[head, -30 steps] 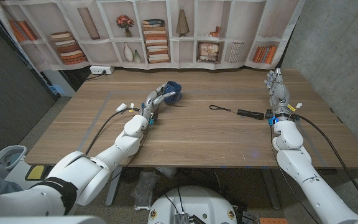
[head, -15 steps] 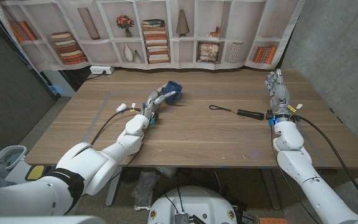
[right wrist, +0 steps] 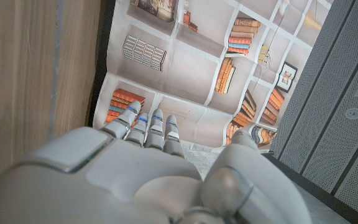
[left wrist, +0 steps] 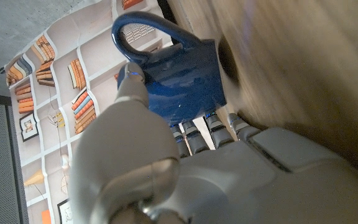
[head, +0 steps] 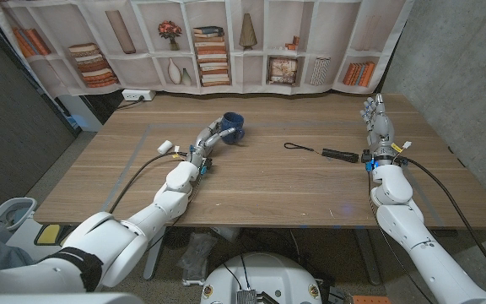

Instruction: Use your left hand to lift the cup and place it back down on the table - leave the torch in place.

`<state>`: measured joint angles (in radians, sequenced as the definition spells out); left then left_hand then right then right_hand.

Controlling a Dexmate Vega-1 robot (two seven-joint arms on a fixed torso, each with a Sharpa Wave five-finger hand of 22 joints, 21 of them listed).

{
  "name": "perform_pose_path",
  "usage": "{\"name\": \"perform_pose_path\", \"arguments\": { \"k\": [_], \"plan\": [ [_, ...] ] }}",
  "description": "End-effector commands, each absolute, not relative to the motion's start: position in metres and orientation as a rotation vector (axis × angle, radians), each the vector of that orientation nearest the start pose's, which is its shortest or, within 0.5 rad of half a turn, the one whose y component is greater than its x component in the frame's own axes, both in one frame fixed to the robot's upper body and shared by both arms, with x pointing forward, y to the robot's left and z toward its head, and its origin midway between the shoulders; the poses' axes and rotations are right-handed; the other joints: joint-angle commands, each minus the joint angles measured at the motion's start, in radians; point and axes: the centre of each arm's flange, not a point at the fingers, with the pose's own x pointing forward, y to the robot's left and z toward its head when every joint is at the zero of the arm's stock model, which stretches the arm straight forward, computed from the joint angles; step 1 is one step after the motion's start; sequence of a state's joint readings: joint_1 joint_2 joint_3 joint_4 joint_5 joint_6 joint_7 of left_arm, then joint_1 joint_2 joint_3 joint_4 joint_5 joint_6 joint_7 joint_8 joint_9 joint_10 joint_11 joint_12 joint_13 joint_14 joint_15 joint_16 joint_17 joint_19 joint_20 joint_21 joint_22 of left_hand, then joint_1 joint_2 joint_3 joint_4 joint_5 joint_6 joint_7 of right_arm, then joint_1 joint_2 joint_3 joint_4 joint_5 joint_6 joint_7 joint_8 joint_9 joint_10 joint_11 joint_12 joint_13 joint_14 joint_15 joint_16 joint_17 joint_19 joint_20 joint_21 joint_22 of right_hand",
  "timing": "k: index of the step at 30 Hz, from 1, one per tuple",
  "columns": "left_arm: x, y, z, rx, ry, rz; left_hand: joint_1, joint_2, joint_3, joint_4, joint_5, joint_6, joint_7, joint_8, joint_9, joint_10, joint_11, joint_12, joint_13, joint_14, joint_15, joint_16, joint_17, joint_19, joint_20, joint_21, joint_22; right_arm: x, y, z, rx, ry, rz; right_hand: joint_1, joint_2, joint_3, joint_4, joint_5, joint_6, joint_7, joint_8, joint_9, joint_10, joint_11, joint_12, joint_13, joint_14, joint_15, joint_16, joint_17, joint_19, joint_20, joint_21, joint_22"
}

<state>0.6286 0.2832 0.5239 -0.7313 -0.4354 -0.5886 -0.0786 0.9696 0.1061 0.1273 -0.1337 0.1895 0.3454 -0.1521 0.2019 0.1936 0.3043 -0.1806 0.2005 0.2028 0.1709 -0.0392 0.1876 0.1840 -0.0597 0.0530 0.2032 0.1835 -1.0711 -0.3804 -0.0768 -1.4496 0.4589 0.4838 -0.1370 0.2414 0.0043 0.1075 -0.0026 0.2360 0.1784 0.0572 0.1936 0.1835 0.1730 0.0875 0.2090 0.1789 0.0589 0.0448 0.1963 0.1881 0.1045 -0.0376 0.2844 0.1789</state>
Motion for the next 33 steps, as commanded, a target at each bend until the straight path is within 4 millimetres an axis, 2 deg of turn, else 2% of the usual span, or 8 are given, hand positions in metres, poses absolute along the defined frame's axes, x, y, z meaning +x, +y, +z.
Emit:
{"name": "perform_pose_path", "arguments": {
  "k": [1,4,11,15,17,24,33],
  "plan": [
    [0.6874,0.2406,-0.0913,0.103,-0.587,-0.197,0.003,0.005,0.019,0.025,0.006,0.023,0.004,0.004,0.006,-0.014,0.002,0.001,0.001,-0.003,-0.091,0.002,0.001,-0.011,0.0,0.002,0.003,0.5855,-0.3526,-0.0402,0.139,-0.83,-0.107,0.003,0.008,-0.003,-0.003,0.005,0.002,-0.005,0.0,0.003,0.002,-0.002,0.001,0.005,0.006,0.0,-0.003,0.004,0.011,-0.01,-0.001,0.005],
    [0.6856,0.2412,-0.0926,0.08,-0.599,-0.182,0.0,0.006,0.018,0.027,0.007,-0.016,0.022,-0.01,0.007,-0.029,0.007,-0.003,0.002,-0.008,-0.09,0.001,0.002,-0.015,0.003,0.001,0.004,0.5857,-0.3519,-0.0401,0.131,-0.83,-0.102,0.003,0.008,-0.004,-0.003,0.005,0.002,-0.006,0.0,0.003,0.002,-0.003,0.001,0.005,0.006,0.0,-0.003,0.004,0.011,-0.01,-0.001,0.005],
    [0.6869,0.2429,-0.0933,0.068,-0.596,-0.191,-0.005,0.01,0.019,0.031,0.008,-0.062,0.038,-0.018,0.008,-0.065,0.011,-0.01,0.004,-0.028,-0.073,-0.004,0.003,-0.021,0.007,0.001,0.004,0.5829,-0.352,-0.0408,0.125,-0.826,-0.109,0.003,0.008,-0.004,-0.004,0.005,0.002,-0.007,0.0,0.003,0.001,-0.004,0.001,0.005,0.006,0.0,-0.003,0.004,0.012,-0.01,-0.003,0.005],
    [0.6886,0.2435,-0.0941,0.059,-0.587,-0.199,-0.015,0.014,0.017,0.038,0.008,-0.103,0.047,-0.022,0.009,-0.096,0.024,-0.013,0.006,-0.052,-0.054,-0.006,0.006,-0.034,0.011,-0.002,0.005,0.5815,-0.3523,-0.0412,0.123,-0.824,-0.113,0.003,0.008,-0.005,-0.004,0.005,0.001,-0.009,0.0,0.003,0.001,-0.005,0.001,0.005,0.007,0.0,-0.003,0.004,0.012,-0.01,-0.004,0.005],
    [0.6893,0.2436,-0.0944,0.057,-0.584,-0.201,-0.026,0.016,0.015,0.045,0.007,-0.138,0.056,-0.023,0.009,-0.143,0.032,-0.018,0.007,-0.079,-0.031,-0.008,0.008,-0.045,0.015,-0.003,0.006,0.5809,-0.3523,-0.0412,0.125,-0.823,-0.116,0.003,0.008,-0.005,-0.004,0.005,0.002,-0.009,0.0,0.003,0.001,-0.005,0.001,0.005,0.007,0.0,-0.003,0.004,0.012,-0.009,-0.005,0.005],
    [0.6914,0.2432,-0.0952,0.055,-0.573,-0.222,-0.046,0.01,0.007,0.053,0.009,-0.234,0.071,-0.026,0.009,-0.241,0.05,-0.023,0.009,-0.145,-0.007,-0.01,0.011,-0.073,0.019,-0.004,0.008,0.5801,-0.3509,-0.0416,0.126,-0.821,-0.121,0.003,0.008,-0.005,-0.005,0.005,0.0,-0.013,0.0,0.004,0.0,-0.004,0.001,0.005,0.007,-0.001,-0.003,0.004,0.011,-0.009,-0.007,0.005],
    [0.6918,0.2433,-0.0956,0.064,-0.57,-0.248,-0.059,-0.001,-0.001,0.055,0.011,-0.273,0.079,-0.022,0.008,-0.298,0.068,-0.022,0.01,-0.181,0.009,-0.009,0.011,-0.09,0.02,-0.004,0.008,0.5802,-0.3491,-0.0428,0.125,-0.821,-0.119,0.003,0.009,-0.006,-0.005,0.005,-0.001,-0.014,0.0,0.004,-0.002,-0.004,0.0,0.005,0.008,0.0,-0.003,0.004,0.011,-0.008,-0.01,0.006]
  ]
}}
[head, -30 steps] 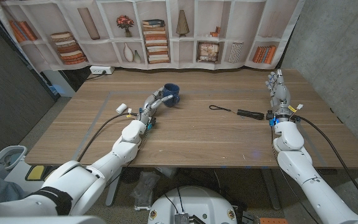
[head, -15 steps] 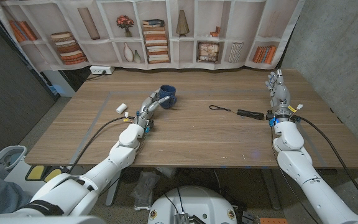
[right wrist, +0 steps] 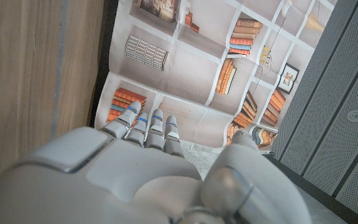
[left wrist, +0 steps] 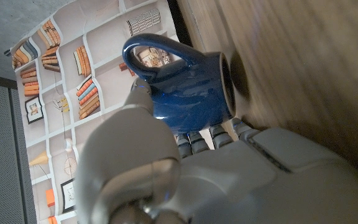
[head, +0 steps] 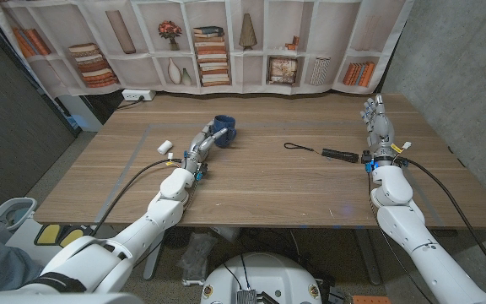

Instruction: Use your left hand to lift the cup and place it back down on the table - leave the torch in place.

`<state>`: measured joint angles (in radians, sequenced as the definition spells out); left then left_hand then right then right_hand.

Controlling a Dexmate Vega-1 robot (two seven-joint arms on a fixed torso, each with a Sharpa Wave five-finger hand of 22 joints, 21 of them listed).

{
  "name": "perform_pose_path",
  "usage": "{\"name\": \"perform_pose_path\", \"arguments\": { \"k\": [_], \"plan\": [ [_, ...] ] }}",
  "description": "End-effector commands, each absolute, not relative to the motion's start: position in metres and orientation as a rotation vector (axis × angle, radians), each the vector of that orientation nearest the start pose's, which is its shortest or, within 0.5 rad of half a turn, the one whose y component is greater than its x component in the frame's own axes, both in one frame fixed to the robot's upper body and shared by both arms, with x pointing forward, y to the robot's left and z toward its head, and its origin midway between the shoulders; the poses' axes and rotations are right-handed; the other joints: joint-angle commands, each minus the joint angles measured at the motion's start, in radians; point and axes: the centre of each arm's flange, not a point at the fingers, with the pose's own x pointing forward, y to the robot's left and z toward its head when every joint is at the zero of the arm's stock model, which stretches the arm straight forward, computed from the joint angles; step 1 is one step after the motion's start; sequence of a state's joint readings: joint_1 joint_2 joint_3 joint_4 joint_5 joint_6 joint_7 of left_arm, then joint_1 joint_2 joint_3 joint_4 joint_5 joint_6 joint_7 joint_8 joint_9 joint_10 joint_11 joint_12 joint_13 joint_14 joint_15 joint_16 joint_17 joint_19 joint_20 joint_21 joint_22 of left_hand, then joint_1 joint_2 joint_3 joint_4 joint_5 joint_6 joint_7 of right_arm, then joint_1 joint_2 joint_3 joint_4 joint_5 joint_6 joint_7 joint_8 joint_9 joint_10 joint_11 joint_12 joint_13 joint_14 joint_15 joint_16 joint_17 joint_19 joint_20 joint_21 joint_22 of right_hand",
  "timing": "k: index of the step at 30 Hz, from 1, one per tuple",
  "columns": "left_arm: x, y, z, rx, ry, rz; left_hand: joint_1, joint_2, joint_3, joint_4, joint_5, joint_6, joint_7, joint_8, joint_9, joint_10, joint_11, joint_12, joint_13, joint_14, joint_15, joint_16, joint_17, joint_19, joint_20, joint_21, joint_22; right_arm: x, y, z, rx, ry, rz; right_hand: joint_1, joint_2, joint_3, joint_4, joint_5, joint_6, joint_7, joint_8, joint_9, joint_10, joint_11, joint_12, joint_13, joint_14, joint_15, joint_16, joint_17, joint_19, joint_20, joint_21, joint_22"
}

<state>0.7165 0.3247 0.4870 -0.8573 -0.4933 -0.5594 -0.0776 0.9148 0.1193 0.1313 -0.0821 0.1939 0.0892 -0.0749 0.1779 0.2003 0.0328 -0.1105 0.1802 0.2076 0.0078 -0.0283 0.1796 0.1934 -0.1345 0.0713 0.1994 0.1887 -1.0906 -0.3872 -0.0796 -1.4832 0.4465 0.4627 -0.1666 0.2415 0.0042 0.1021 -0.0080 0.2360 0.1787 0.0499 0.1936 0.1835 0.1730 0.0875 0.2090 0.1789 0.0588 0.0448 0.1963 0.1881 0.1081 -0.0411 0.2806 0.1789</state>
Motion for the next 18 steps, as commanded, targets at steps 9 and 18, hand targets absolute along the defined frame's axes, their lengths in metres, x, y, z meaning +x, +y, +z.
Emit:
{"name": "perform_pose_path", "arguments": {
  "k": [9,18],
  "plan": [
    [0.6905,0.2466,-0.0957,0.08,-0.562,-0.273,-0.045,-0.048,-0.036,0.016,0.013,-0.109,0.015,-0.003,-0.001,-0.11,0.025,0.0,0.004,-0.085,0.013,-0.001,0.003,-0.052,0.002,-0.004,0.003,0.5812,-0.3489,-0.0441,0.129,-0.819,-0.118,0.002,0.009,-0.002,0.0,0.005,-0.003,-0.009,0.0,0.004,-0.005,-0.005,-0.001,0.006,0.009,0.005,-0.002,0.004,0.006,0.002,-0.009,0.006],
    [0.6893,0.2498,-0.0958,0.094,-0.549,-0.28,-0.072,-0.066,-0.056,0.025,0.021,-0.168,0.025,-0.003,-0.002,-0.165,0.042,0.001,0.002,-0.137,0.029,-0.004,0.004,-0.074,0.005,-0.004,0.003,0.5819,-0.3473,-0.0423,0.122,-0.82,-0.113,0.002,0.009,-0.003,-0.001,0.005,-0.004,-0.012,0.0,0.004,-0.007,-0.008,-0.002,0.006,0.008,0.012,-0.003,0.004,0.005,0.009,-0.012,0.006]
  ]
}}
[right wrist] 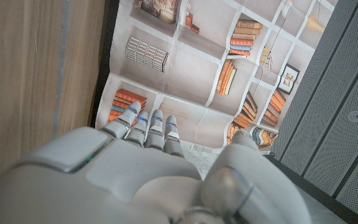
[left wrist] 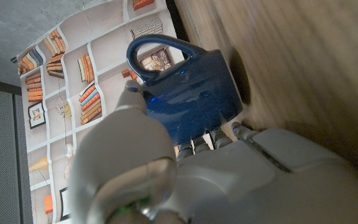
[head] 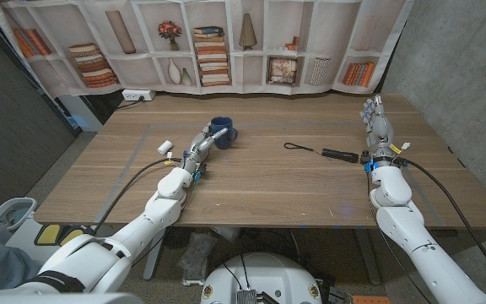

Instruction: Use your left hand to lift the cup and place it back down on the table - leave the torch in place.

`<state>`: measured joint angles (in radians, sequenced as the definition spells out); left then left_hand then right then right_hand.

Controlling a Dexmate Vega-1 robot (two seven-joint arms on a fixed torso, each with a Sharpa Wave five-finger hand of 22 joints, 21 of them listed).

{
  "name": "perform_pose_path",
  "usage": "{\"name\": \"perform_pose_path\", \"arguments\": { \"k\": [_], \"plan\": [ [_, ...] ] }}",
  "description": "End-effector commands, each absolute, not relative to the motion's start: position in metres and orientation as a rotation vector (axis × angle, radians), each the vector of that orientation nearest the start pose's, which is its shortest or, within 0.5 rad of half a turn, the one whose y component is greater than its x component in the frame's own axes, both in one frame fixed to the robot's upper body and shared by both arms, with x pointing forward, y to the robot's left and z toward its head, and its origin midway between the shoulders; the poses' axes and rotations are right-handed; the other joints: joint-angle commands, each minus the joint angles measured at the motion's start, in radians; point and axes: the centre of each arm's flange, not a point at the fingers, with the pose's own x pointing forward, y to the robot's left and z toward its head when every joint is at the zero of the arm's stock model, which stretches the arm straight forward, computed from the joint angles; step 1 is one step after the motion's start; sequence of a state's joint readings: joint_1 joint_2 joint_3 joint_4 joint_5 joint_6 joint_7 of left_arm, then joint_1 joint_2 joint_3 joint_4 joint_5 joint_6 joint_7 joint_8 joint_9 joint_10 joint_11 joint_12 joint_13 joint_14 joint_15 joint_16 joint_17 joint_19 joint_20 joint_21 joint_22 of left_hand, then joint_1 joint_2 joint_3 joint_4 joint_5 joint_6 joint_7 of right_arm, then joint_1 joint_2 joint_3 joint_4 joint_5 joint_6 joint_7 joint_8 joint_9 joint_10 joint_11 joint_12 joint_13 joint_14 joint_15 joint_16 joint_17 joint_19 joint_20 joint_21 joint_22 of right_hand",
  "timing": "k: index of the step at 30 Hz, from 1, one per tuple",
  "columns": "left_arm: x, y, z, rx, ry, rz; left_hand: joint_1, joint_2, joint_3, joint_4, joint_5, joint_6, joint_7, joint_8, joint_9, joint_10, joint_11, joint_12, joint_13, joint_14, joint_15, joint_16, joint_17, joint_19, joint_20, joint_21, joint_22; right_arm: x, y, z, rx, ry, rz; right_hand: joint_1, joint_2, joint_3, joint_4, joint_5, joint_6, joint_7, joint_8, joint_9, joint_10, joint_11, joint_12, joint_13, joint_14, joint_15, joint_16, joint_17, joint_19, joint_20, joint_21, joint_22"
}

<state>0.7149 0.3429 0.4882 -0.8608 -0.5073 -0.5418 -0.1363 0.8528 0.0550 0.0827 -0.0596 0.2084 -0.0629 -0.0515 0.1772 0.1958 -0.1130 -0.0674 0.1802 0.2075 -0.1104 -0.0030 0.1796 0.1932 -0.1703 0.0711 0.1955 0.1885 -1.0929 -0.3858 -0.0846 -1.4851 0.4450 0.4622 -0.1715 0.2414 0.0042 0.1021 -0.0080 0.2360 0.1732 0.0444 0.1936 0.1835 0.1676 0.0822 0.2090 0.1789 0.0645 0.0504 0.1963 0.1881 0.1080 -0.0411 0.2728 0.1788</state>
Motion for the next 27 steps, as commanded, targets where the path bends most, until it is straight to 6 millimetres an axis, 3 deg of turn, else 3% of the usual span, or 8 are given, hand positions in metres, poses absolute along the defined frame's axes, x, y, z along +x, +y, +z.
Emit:
{"name": "perform_pose_path", "arguments": {
  "k": [1,14,27],
  "plan": [
    [0.689,0.25,-0.096,0.094,-0.547,-0.282,-0.013,-0.004,-0.009,0.003,0.007,-0.019,0.003,-0.002,0.003,-0.025,0.005,0.001,0.002,-0.021,0.006,-0.003,0.004,-0.039,0.005,0.001,0.003,0.582,-0.347,-0.042,0.131,-0.818,-0.116,0.002,0.009,-0.003,-0.001,0.005,0.001,-0.007,-0.001,0.004,-0.002,-0.004,-0.002,0.006,0.002,0.007,-0.003,0.004,0.005,0.009,-0.004,0.006],
    [0.687,0.248,-0.081,0.128,-0.538,-0.301,-0.034,-0.013,-0.023,0.011,0.012,-0.07,0.021,-0.003,0.002,-0.063,0.025,0.005,0.002,-0.059,0.025,-0.002,0.005,-0.052,0.012,0.002,0.003,0.579,-0.349,-0.039,0.127,-0.825,-0.117,0.002,0.011,-0.004,-0.002,0.005,-0.007,-0.01,-0.002,0.004,-0.013,-0.007,-0.004,0.007,0.005,0.043,-0.002,0.004,0.008,0.04,-0.01,0.007],
    [0.681,0.246,-0.067,0.162,-0.534,-0.297,-0.061,-0.03,-0.043,0.021,0.014,-0.106,0.034,0.0,0.002,-0.093,0.05,0.007,0.002,-0.083,0.041,0.001,0.005,-0.056,0.022,0.005,0.003,0.579,-0.353,-0.041,0.125,-0.822,-0.12,0.001,0.013,-0.007,-0.003,0.005,-0.005,0.002,0.0,0.004,-0.012,-0.001,-0.002,0.007,0.0,0.011,-0.004,0.004,0.006,0.014,-0.017,0.007]
  ]
}}
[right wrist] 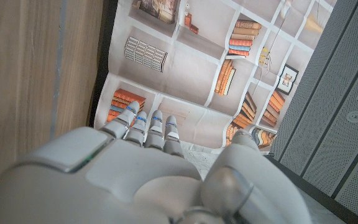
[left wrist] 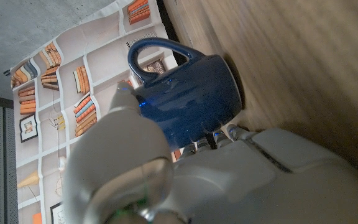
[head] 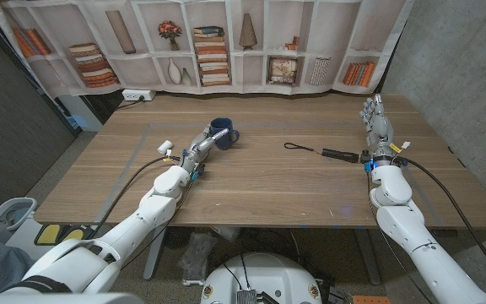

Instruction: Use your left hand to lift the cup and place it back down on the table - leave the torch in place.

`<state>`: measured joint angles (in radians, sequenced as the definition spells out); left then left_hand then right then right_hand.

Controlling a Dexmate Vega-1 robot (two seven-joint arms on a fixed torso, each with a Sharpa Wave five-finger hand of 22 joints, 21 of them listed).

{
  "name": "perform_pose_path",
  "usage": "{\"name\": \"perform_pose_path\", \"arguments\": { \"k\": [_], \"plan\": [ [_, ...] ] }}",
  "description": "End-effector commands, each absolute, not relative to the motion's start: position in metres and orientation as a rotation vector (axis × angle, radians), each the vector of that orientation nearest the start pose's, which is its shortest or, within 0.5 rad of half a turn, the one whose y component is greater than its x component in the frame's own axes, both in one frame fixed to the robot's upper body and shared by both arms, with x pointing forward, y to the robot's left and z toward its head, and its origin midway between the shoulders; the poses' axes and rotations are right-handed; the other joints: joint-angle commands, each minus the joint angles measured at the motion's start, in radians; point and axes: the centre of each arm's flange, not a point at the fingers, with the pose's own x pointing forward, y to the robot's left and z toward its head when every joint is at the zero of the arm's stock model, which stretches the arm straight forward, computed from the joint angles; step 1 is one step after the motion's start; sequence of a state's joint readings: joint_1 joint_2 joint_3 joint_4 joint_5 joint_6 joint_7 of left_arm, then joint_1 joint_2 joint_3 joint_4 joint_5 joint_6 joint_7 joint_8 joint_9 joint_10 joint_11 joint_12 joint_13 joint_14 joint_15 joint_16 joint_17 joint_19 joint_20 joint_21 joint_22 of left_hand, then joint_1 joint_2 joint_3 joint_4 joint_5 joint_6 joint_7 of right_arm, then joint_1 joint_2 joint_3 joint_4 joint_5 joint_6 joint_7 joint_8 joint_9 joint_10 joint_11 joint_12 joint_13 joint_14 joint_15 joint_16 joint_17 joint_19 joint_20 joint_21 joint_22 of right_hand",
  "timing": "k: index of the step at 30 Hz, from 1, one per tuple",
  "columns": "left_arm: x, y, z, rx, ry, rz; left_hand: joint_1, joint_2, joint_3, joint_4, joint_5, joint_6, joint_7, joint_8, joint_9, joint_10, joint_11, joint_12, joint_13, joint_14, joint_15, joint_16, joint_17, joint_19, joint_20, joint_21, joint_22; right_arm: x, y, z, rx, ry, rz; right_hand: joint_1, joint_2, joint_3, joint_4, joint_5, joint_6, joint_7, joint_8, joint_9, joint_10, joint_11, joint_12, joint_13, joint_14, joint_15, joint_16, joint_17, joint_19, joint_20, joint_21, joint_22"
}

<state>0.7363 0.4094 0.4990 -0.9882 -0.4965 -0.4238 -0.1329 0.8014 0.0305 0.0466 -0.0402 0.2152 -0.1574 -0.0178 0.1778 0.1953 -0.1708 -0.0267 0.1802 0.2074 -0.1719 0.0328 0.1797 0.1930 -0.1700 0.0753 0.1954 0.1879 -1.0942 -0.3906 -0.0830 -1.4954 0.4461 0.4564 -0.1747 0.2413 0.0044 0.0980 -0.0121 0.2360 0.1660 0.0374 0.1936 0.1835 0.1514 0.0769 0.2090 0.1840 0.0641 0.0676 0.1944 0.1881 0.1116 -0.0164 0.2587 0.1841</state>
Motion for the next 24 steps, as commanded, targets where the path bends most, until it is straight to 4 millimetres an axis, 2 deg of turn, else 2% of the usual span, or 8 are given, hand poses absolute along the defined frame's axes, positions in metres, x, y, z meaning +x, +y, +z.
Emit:
{"name": "perform_pose_path", "arguments": {
  "k": [1,15,24],
  "plan": [
    [0.68,0.246,-0.065,0.166,-0.534,-0.295,-0.012,-0.007,-0.008,0.002,0.007,-0.013,0.001,0.0,0.002,-0.037,0.013,0.008,0.002,-0.024,0.007,0.001,0.005,-0.057,0.018,0.005,0.003,0.579,-0.353,-0.042,0.128,-0.821,-0.121,0.001,0.013,-0.002,0.001,0.005,0.003,0.008,0.0,0.004,0.004,0.004,-0.002,0.002,0.0,-0.006,-0.003,0.004,0.002,-0.011,-0.003,0.002],
    [0.67,0.241,-0.052,0.194,-0.556,-0.294,-0.023,-0.013,-0.016,0.007,0.008,-0.016,0.003,0.005,0.002,-0.04,0.015,0.012,0.001,-0.029,0.011,0.004,0.005,-0.055,0.019,0.007,0.003,0.573,-0.359,-0.047,0.132,-0.816,-0.128,-0.001,0.014,-0.004,0.001,0.004,-0.004,0.006,-0.002,0.004,-0.001,0.008,-0.003,0.002,-0.002,0.012,-0.003,0.005,0.001,0.003,-0.008,0.002],
    [0.664,0.239,-0.046,0.209,-0.567,-0.292,-0.028,-0.014,-0.02,0.009,0.009,-0.017,0.006,0.008,0.002,-0.041,0.018,0.015,0.001,-0.033,0.014,0.005,0.005,-0.058,0.021,0.007,0.003,0.57,-0.361,-0.048,0.131,-0.819,-0.128,-0.001,0.015,-0.005,0.001,0.004,-0.006,0.007,-0.002,0.004,-0.002,0.007,-0.003,0.002,-0.007,0.008,-0.005,0.005,-0.003,0.003,-0.011,0.003]
  ]
}}
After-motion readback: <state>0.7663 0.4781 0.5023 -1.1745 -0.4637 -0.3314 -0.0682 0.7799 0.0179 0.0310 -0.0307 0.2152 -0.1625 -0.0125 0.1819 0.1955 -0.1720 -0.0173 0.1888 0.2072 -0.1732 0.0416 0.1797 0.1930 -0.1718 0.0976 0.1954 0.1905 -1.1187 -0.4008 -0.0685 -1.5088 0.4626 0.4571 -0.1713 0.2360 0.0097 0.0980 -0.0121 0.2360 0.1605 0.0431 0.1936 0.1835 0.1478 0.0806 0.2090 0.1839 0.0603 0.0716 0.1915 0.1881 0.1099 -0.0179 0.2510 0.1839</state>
